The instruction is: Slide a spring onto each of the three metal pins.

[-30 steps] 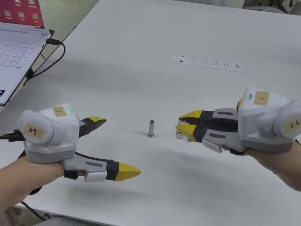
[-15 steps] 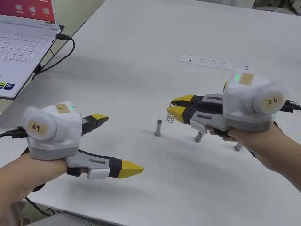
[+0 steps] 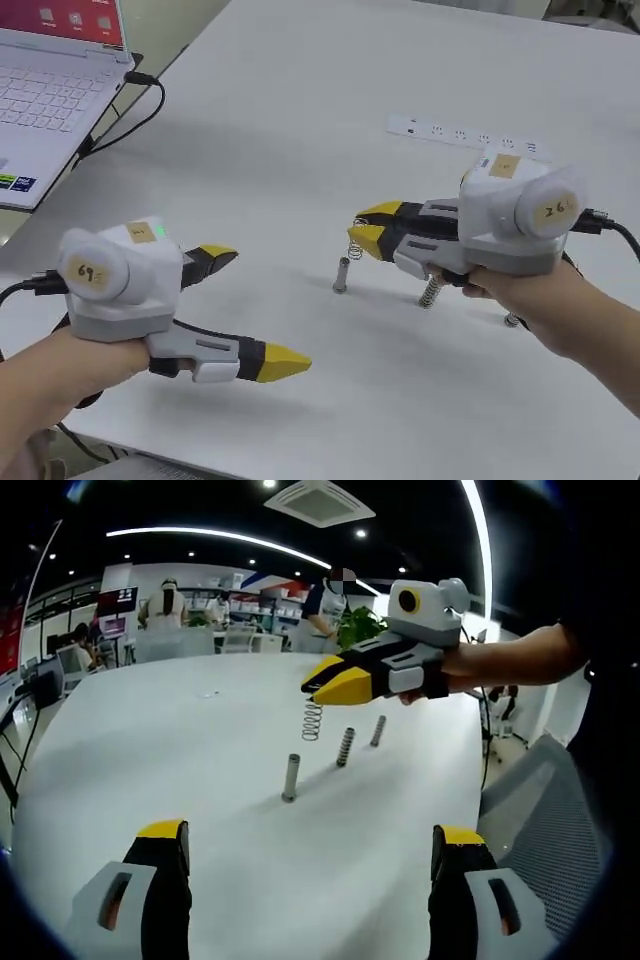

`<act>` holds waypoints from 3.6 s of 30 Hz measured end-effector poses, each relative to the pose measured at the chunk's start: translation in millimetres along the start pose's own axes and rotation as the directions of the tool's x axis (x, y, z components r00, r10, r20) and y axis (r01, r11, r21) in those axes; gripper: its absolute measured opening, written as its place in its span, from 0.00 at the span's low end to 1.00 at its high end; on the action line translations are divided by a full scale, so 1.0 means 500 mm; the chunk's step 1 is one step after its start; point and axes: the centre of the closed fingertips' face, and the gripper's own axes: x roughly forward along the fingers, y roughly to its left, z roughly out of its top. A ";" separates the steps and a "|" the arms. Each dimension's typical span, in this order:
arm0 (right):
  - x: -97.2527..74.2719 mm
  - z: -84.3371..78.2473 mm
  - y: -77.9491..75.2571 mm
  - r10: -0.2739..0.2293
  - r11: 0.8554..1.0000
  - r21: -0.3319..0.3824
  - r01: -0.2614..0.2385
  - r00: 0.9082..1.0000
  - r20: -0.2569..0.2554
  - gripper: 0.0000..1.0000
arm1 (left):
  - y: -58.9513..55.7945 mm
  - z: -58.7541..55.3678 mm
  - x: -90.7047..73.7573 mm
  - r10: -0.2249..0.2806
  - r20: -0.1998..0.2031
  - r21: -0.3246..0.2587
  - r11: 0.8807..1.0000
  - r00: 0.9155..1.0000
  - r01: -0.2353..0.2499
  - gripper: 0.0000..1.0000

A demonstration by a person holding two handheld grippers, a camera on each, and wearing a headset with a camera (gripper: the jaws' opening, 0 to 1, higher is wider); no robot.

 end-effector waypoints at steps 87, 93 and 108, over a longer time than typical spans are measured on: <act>0.070 -0.137 0.014 0.020 0.999 0.029 -0.015 0.986 -0.168 0.08 | -0.006 -0.026 0.001 -0.011 -0.035 -0.015 1.000 0.999 0.010 0.98; 0.071 -0.147 0.019 0.019 1.000 0.017 -0.016 0.984 -0.180 0.08 | -0.009 -0.026 0.003 -0.014 -0.038 -0.011 1.000 0.999 0.014 0.98; 0.070 -0.143 0.015 0.030 1.000 0.011 -0.028 0.981 -0.193 0.13 | -0.013 -0.018 0.011 -0.024 -0.046 0.001 1.000 0.999 0.024 0.98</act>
